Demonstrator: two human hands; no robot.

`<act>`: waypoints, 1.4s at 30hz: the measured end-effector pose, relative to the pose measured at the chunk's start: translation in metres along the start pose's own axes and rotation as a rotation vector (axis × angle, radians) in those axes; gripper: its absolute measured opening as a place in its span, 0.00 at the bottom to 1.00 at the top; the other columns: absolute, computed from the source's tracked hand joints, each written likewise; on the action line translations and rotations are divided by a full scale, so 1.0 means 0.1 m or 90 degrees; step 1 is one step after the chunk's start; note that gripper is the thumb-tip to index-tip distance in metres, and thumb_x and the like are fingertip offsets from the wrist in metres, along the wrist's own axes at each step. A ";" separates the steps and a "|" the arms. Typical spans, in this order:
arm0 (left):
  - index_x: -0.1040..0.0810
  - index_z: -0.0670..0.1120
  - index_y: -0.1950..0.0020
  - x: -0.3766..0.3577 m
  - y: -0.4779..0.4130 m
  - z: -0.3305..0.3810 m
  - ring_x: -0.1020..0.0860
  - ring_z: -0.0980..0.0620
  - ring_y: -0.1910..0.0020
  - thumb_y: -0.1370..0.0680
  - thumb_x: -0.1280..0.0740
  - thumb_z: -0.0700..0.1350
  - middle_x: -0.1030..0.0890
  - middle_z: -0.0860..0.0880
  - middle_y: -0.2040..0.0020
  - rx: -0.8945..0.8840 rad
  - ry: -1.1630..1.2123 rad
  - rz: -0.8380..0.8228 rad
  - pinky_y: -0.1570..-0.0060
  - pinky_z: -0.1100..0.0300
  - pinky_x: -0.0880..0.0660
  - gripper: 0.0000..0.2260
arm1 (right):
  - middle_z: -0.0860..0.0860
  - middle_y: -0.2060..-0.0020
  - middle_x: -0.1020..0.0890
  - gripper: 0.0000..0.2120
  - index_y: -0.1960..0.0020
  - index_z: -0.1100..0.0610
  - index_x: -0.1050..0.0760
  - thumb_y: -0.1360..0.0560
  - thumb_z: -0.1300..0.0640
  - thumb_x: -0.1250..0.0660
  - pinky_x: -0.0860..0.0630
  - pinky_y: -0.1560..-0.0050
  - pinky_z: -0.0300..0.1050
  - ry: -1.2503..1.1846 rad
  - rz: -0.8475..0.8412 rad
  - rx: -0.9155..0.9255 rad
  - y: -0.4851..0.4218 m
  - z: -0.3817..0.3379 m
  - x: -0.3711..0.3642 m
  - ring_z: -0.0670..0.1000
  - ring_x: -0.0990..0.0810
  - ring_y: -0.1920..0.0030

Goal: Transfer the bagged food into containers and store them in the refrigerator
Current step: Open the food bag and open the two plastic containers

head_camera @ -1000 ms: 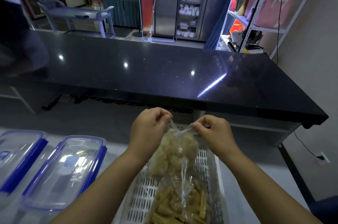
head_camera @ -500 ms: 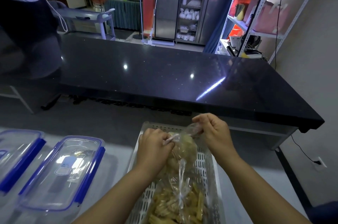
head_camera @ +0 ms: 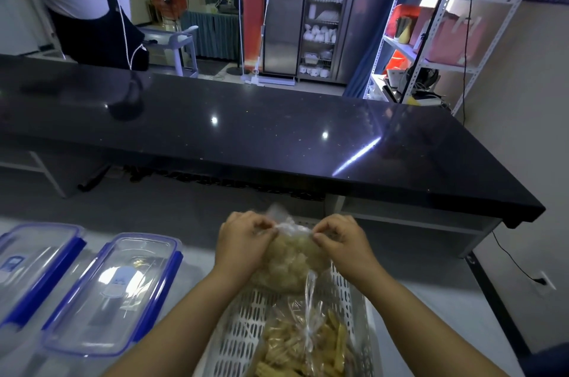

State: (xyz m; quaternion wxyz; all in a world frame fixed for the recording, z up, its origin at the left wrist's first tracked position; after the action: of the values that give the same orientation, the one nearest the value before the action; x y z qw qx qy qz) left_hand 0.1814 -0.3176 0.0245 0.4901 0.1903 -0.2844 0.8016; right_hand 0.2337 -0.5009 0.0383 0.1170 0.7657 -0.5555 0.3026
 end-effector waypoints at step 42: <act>0.22 0.57 0.59 0.72 -0.25 0.47 0.24 0.62 0.61 0.23 0.35 0.45 0.21 0.58 0.61 -0.049 0.096 0.160 0.63 0.65 0.30 0.07 | 0.53 0.57 0.17 0.10 0.52 0.65 0.23 0.21 0.63 0.42 0.23 0.49 0.42 -0.423 0.072 -0.049 -0.04 -0.36 0.30 0.49 0.19 0.54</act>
State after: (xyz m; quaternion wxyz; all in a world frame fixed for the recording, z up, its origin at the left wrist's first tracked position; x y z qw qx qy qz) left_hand 0.1728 -0.2900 0.1099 0.4132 0.0736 -0.2992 0.8570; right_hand 0.2310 -0.5040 0.0853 -0.0584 0.7854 -0.6158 0.0211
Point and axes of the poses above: each hand's wrist, its own y-axis away from the middle knuckle, its own x-axis out of the back of the hand, z = x × y, the point moved 3 cm from there along -y, towards the middle knuckle
